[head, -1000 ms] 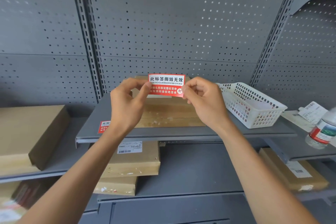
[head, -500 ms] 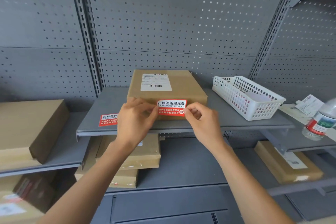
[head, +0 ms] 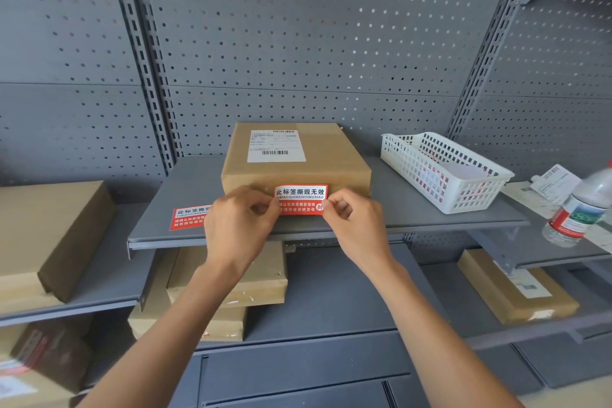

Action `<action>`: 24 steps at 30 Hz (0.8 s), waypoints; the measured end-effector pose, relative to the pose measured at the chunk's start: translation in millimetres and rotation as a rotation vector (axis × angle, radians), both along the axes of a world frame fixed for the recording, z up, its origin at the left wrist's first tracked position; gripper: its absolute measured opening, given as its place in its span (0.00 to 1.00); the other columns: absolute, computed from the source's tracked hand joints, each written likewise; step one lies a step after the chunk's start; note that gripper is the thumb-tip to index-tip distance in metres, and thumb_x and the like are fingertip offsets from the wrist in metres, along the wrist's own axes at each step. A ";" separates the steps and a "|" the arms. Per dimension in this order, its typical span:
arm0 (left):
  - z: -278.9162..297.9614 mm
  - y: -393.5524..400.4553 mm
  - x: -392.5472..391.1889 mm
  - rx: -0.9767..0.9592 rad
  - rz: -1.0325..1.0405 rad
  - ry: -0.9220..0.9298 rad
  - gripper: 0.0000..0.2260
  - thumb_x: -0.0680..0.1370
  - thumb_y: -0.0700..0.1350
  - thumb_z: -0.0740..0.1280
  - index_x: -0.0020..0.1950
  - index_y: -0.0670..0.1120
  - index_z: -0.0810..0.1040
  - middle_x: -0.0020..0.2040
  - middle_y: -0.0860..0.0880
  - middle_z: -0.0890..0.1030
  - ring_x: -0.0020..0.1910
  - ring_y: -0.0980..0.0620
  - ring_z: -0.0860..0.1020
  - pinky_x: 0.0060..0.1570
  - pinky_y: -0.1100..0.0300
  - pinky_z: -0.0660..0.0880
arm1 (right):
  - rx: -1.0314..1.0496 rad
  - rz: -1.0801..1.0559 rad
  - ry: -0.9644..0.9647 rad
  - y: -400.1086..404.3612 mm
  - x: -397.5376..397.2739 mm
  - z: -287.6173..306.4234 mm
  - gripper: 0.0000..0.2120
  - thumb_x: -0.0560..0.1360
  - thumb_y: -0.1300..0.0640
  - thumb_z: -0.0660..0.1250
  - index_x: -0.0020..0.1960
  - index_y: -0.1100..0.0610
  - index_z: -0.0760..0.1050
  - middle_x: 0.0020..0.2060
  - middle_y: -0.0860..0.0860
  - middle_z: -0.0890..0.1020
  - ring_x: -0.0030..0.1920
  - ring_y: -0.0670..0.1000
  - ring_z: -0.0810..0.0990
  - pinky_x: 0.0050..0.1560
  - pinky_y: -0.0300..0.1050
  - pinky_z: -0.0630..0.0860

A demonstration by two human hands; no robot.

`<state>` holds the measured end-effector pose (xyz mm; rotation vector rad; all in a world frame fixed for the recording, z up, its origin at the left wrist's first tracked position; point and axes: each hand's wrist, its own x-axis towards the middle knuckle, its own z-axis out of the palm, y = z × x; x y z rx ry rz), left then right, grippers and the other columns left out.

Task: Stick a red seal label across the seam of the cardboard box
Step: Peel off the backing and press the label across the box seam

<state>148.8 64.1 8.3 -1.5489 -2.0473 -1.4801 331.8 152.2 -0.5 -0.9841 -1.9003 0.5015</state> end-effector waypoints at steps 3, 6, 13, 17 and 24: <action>2.5 -0.9 2.1 -0.011 0.018 -0.014 0.05 0.75 0.47 0.74 0.41 0.50 0.88 0.41 0.53 0.88 0.37 0.47 0.83 0.37 0.51 0.80 | -0.013 -0.030 -0.001 -1.6 -4.1 2.5 0.09 0.76 0.53 0.69 0.38 0.51 0.77 0.29 0.44 0.79 0.31 0.50 0.77 0.35 0.53 0.77; 5.2 0.2 3.4 -0.036 0.032 -0.079 0.05 0.75 0.49 0.74 0.41 0.51 0.88 0.39 0.55 0.87 0.37 0.48 0.84 0.38 0.51 0.80 | -0.023 -0.057 -0.006 -1.4 -8.2 1.8 0.10 0.76 0.53 0.69 0.37 0.52 0.76 0.26 0.45 0.78 0.29 0.50 0.75 0.33 0.52 0.76; 8.3 0.4 4.1 -0.069 0.041 -0.156 0.06 0.76 0.50 0.73 0.41 0.51 0.88 0.38 0.55 0.87 0.38 0.48 0.84 0.40 0.51 0.81 | -0.075 -0.093 0.006 -3.0 -14.6 3.7 0.11 0.76 0.53 0.69 0.35 0.52 0.74 0.25 0.45 0.77 0.28 0.48 0.73 0.32 0.49 0.73; 8.0 1.8 4.1 -0.060 0.066 -0.147 0.07 0.76 0.52 0.73 0.41 0.51 0.88 0.38 0.56 0.87 0.38 0.49 0.84 0.39 0.51 0.81 | -0.103 -0.118 0.000 -2.3 -16.5 3.7 0.12 0.75 0.53 0.69 0.35 0.52 0.73 0.25 0.44 0.77 0.29 0.47 0.74 0.32 0.47 0.72; 4.2 5.7 -0.5 -0.079 0.104 -0.055 0.13 0.76 0.57 0.70 0.37 0.52 0.86 0.34 0.53 0.86 0.33 0.46 0.82 0.35 0.53 0.79 | -0.112 -0.134 -0.016 -1.2 -17.3 4.9 0.13 0.76 0.52 0.69 0.34 0.51 0.72 0.25 0.43 0.77 0.28 0.46 0.75 0.32 0.44 0.70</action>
